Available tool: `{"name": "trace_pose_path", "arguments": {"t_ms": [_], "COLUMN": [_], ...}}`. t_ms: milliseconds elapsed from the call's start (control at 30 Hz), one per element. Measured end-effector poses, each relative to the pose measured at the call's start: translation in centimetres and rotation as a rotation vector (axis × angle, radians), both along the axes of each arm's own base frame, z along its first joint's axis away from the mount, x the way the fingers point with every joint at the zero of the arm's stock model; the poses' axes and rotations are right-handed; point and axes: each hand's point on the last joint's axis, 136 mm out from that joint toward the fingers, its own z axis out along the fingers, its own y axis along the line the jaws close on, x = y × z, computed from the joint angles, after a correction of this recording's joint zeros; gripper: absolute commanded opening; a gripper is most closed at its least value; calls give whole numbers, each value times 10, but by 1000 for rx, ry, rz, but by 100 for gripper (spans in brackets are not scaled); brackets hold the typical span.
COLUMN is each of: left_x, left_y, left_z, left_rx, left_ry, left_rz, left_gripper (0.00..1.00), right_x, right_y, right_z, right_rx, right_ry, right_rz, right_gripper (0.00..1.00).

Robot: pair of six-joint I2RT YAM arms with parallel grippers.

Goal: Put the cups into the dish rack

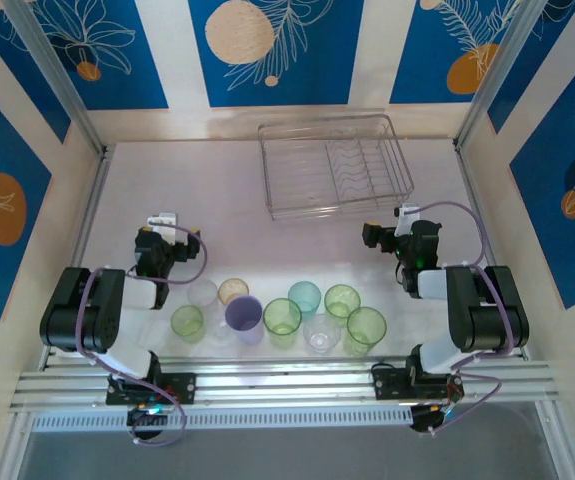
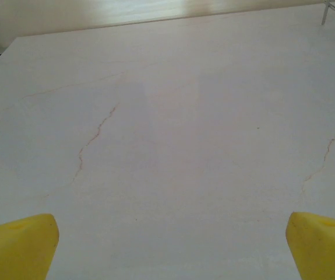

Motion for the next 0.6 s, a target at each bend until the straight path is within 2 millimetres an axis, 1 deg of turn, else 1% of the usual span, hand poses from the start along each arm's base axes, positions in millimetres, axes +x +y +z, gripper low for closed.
{"name": "trace_pose_path", "arguments": {"t_ms": [367,600], "left_x": [0,1], "left_y": [0,13], "left_z": [0,4], "left_rx": [0,13], "left_ry": [0,-19], "left_rz": [2,75], "left_gripper": [100,100], "right_x": [0,0], "right_y": [1,0], "right_z": [0,0], "right_rx": [2,3], "right_ry": [0,0], "right_rz": [4,4], "right_gripper": [99,99]}}
